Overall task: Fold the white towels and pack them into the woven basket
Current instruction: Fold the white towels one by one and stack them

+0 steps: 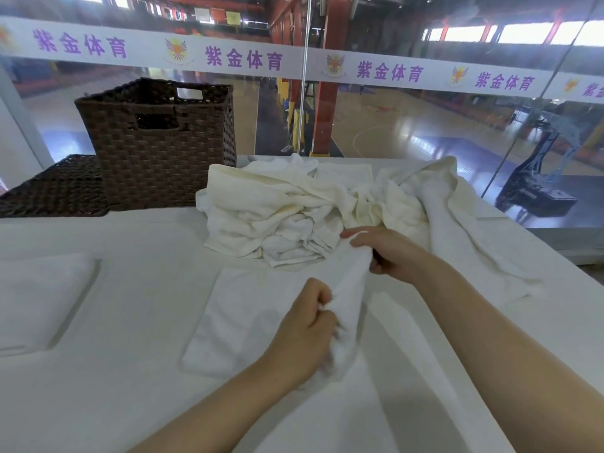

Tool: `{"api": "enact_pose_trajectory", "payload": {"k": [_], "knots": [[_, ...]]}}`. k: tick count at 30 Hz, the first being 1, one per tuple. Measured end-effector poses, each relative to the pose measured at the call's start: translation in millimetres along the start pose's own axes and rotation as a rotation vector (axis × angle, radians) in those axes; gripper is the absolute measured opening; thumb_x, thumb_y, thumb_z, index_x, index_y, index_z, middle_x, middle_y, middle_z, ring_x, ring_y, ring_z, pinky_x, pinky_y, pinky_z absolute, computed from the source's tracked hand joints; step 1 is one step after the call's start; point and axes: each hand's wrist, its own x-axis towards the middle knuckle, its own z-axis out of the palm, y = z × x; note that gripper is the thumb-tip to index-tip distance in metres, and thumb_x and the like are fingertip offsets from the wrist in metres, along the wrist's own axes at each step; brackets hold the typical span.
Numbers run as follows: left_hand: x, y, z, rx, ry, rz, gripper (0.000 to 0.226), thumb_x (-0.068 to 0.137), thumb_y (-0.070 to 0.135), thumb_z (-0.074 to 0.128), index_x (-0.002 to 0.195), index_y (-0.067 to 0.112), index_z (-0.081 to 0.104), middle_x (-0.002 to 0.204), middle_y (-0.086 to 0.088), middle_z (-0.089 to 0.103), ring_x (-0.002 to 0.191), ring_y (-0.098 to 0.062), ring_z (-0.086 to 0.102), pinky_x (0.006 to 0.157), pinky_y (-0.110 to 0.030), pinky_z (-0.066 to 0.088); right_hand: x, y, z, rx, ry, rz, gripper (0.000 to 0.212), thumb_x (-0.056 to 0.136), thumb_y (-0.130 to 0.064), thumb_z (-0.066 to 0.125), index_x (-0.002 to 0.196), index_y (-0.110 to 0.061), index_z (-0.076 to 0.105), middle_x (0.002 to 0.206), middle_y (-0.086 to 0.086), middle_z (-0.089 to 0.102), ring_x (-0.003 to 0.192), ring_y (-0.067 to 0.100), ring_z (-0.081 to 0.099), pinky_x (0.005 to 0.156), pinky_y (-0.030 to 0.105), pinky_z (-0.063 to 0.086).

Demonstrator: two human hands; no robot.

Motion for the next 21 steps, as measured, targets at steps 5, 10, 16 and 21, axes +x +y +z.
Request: {"api": "enact_pose_trajectory", "payload": {"k": [5,10,16,21], "knots": [[-16,-2,-32,-0.13,0.144,-0.053,0.034,0.091,0.021,0.062,0.077,0.019,0.032,0.062,0.014,0.031,0.057,-0.006,0.03,0.054,-0.016,0.029,0,-52,39,-0.067,-0.152,-0.007,0.01,0.087,-0.016,0.068,0.094,-0.008,0.068,0.068,0.004,0.051,0.05,0.012,0.044,0.047,0.022,0.034],[-38,-17,-73,-0.063,0.353,-0.065,0.03,0.092,0.021,0.061,0.075,0.013,0.037,0.065,0.005,0.037,0.061,-0.01,0.038,0.062,-0.024,0.035,-1,-89,78,-0.088,-0.476,-0.009,0.017,0.093,-0.01,0.062,0.103,0.002,0.067,0.085,0.015,0.07,0.073,0.02,0.068,0.071,0.026,0.059],[-60,-49,-123,0.119,0.383,-0.208,0.018,0.093,0.022,0.058,0.095,0.027,0.041,0.069,0.01,0.053,0.056,-0.008,0.045,0.06,-0.031,0.039,5,-95,140,-0.449,-0.427,-0.146,0.016,0.093,-0.006,0.059,0.078,0.0,0.065,0.083,0.015,0.071,0.072,0.021,0.067,0.069,0.027,0.06],[-70,-69,-135,0.354,0.299,-0.255,0.021,0.094,0.023,0.053,0.102,0.026,0.033,0.07,0.002,0.049,0.053,-0.009,0.047,0.054,-0.027,0.039,22,-72,193,-1.013,-0.25,-0.354,0.035,0.089,-0.031,0.063,0.062,-0.012,0.054,0.066,0.002,0.06,0.06,0.015,0.054,0.056,0.028,0.042]]}}
